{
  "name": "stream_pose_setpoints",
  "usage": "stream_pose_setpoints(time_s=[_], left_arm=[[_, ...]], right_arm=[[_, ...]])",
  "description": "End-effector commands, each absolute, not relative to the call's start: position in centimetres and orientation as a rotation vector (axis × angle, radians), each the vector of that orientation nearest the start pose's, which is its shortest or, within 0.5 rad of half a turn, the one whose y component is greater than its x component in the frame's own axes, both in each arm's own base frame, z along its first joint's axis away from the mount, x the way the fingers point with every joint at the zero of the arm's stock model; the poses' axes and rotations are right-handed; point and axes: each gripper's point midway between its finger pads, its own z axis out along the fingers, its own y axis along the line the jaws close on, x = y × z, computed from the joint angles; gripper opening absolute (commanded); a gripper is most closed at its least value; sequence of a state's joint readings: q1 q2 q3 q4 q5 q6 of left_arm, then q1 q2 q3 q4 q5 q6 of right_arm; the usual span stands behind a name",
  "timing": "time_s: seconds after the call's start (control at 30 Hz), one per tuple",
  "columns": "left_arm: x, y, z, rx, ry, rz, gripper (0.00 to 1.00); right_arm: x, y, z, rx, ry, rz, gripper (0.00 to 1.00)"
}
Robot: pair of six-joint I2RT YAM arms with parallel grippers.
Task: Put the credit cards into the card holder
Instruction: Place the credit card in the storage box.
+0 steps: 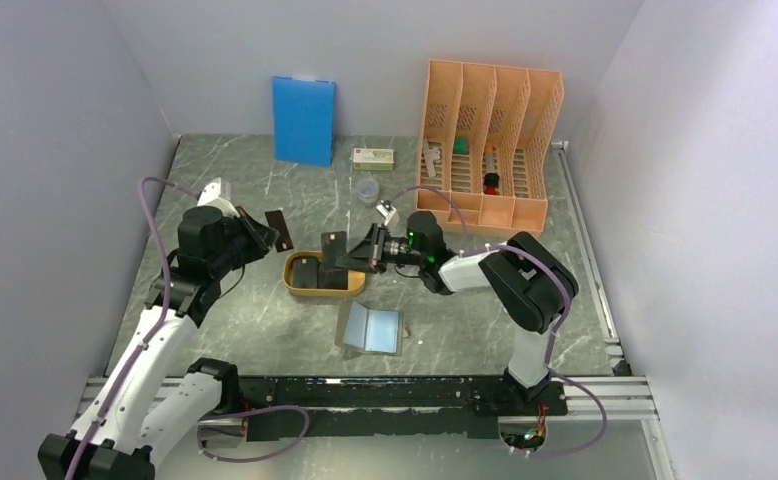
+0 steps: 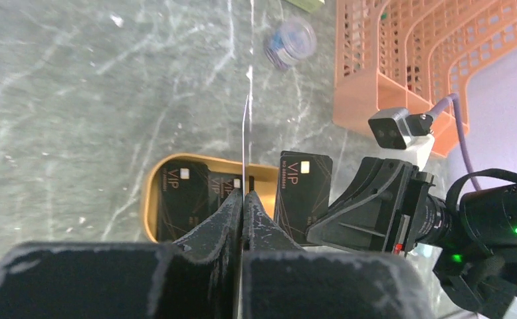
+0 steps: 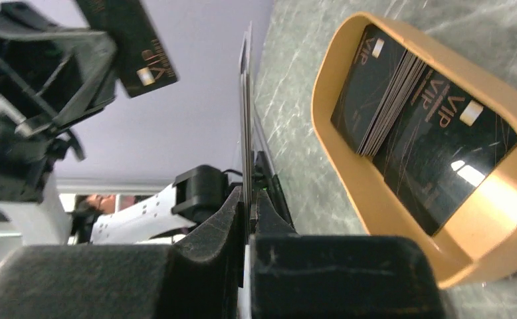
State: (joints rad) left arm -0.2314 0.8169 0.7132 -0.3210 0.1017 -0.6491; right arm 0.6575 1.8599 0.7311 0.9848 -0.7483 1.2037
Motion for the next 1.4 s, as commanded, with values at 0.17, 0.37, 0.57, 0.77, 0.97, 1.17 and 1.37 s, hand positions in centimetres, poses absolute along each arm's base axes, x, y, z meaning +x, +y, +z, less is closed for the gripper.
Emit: stream_pose_setpoints(time_s=[0.17, 0.37, 0.57, 0.77, 0.97, 1.17, 1.37], left_arm=[[27.0, -8.7, 21.6, -0.38, 2.021, -0.508, 0.05], [26.6, -9.2, 21.7, -0.355, 2.02, -0.525, 0.05], [26.2, -9.5, 21.7, -0.339, 2.02, -0.524, 0.05], [26.0, -9.7, 21.5, -0.334, 2.021, -0.532, 0.05], [25.8, -10.0, 21.3, -0.325, 2.023, -0.544, 0.05], [25.7, -10.1, 21.4, -0.312, 2.022, -0.553, 0.05], [25.7, -10.4, 22.2, -0.295, 2.003, -0.575, 0.05]], right_arm=[[25.2, 41.8, 8.2, 0.007, 2.429, 1.683, 0.0], [24.6, 44.0, 6.3, 0.049, 2.543, 1.62, 0.0], [24.7, 44.9, 5.1, 0.107, 2.595, 1.548, 0.0], [24.8, 45.1, 4.0, 0.156, 2.617, 1.512, 0.0], [25.1, 45.6, 3.7, 0.175, 2.609, 1.525, 0.0], [24.9, 45.9, 5.6, 0.115, 2.586, 1.506, 0.37], [24.8, 44.9, 7.0, 0.079, 2.598, 1.413, 0.59]])
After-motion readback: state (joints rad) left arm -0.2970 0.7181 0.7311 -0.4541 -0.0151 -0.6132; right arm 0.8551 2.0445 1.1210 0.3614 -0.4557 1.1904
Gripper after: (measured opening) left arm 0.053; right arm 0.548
